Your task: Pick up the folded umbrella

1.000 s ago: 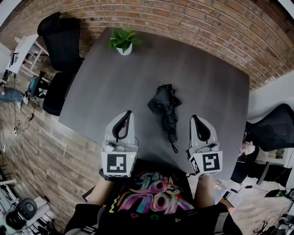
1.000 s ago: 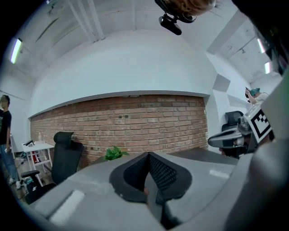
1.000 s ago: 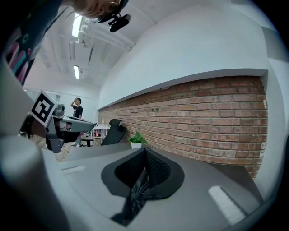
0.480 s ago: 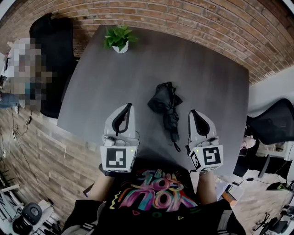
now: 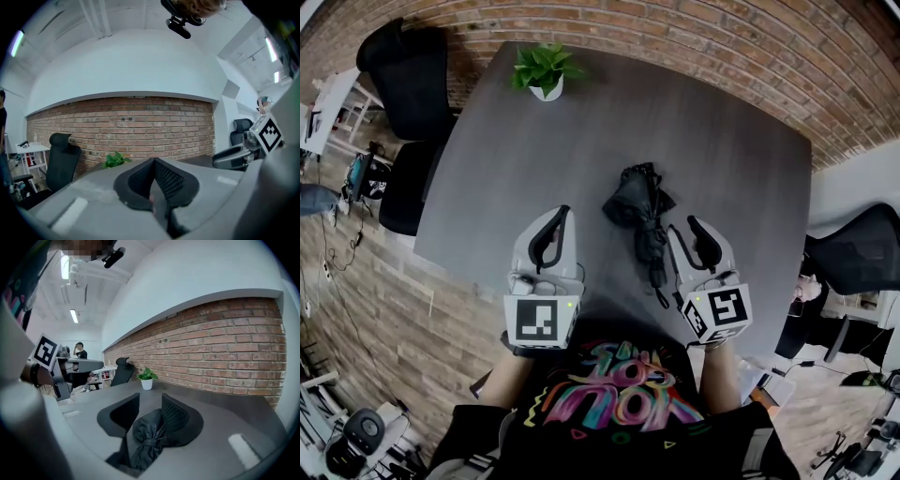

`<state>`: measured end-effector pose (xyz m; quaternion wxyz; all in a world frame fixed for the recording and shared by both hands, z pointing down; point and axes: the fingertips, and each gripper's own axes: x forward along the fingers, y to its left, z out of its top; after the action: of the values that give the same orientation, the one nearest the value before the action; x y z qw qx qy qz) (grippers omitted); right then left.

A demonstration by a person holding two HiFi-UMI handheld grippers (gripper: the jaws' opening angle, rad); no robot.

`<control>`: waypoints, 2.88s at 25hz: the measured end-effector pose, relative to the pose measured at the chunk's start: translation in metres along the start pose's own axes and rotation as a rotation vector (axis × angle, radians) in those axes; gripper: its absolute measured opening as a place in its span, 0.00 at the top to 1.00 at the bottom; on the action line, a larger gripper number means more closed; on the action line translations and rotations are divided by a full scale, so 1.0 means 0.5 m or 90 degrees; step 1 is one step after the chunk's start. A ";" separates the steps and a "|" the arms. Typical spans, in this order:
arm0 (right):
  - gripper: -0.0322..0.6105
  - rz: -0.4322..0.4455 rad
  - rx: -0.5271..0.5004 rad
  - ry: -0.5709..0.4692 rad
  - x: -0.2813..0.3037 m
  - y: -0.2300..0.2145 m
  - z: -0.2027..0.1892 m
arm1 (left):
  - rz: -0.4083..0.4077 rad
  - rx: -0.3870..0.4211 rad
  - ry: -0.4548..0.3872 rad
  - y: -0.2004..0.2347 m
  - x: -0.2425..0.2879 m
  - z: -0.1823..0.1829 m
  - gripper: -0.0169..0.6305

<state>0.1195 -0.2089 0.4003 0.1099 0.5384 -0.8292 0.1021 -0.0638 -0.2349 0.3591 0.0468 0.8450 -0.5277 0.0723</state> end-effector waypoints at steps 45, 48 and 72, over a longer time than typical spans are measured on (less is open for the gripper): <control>0.40 0.039 0.045 0.400 0.223 -0.005 -0.409 | 0.077 -0.018 0.024 0.040 -0.065 -0.048 0.97; 0.42 0.033 0.060 0.422 0.236 -0.003 -0.419 | 0.079 -0.016 0.026 0.041 -0.067 -0.050 0.97; 0.58 0.046 0.154 0.335 0.209 0.017 -0.373 | 0.076 -0.010 0.007 0.050 -0.065 -0.027 0.97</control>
<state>0.0840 -0.2430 0.6086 0.2527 0.4731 -0.7724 0.3403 -0.1012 -0.2152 0.3668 0.0515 0.8112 -0.5776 0.0753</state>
